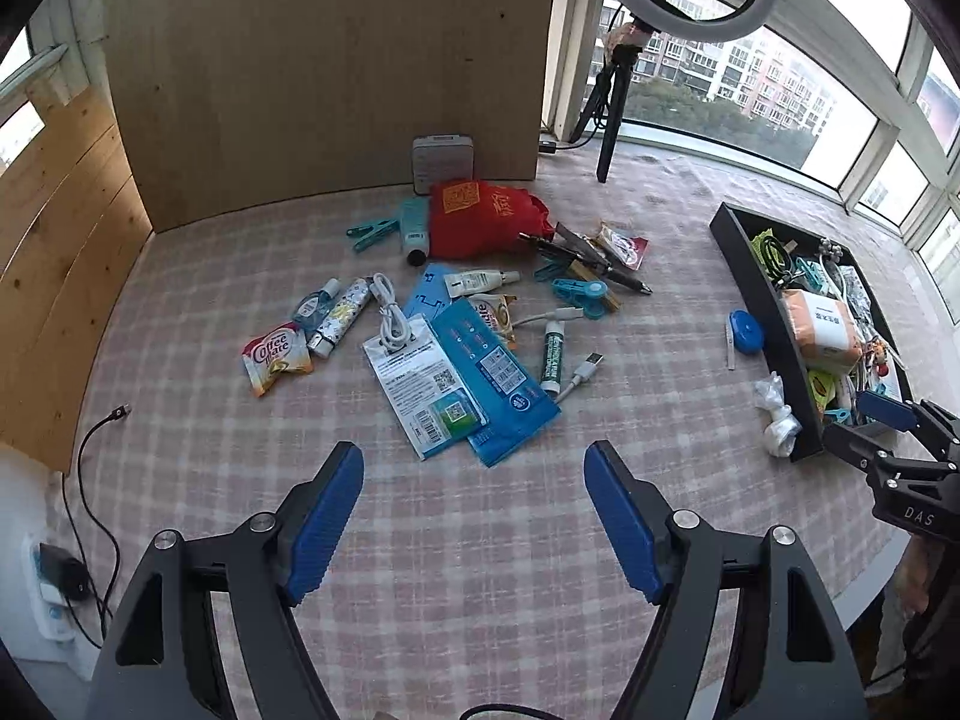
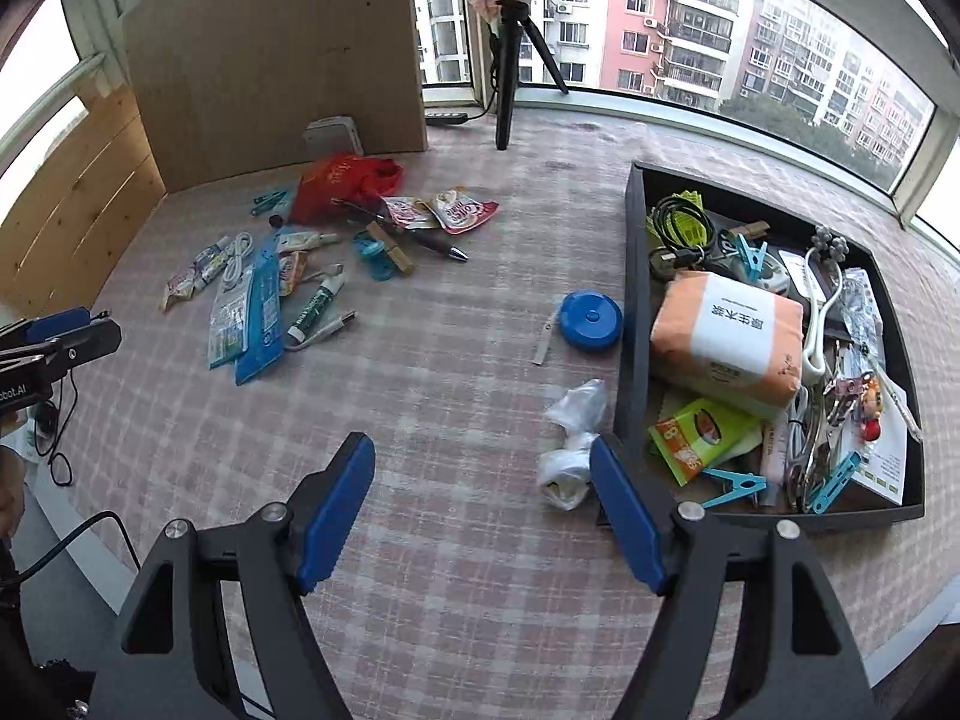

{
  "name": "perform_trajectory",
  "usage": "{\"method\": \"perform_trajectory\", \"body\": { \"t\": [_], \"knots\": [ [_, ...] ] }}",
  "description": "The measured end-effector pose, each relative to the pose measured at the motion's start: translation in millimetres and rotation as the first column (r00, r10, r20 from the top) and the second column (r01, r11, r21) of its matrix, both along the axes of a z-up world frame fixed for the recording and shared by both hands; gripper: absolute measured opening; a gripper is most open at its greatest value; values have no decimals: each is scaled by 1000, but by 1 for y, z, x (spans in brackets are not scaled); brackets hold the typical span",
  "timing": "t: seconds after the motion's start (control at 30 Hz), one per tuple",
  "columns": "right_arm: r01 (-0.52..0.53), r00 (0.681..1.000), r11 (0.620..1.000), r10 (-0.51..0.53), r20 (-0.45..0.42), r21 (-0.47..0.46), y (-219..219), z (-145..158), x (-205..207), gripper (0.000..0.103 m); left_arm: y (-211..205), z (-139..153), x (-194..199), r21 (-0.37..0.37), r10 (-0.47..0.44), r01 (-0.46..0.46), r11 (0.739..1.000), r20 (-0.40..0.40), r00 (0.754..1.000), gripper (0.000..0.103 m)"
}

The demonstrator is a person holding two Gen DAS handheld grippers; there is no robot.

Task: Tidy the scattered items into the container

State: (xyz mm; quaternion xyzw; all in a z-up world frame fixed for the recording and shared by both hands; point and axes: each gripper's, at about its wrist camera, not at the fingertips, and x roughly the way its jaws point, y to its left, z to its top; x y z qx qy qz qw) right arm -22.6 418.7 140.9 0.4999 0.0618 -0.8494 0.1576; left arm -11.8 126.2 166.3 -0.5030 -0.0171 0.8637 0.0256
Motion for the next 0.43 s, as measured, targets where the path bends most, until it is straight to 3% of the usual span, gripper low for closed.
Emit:
{"method": "perform_trajectory", "body": {
  "t": [0.43],
  "knots": [
    [36,999,999,-36,3,-22,-16,-2,23,73,-24,8,20,-5,14,-14,1000,-43,999,77]
  ]
}}
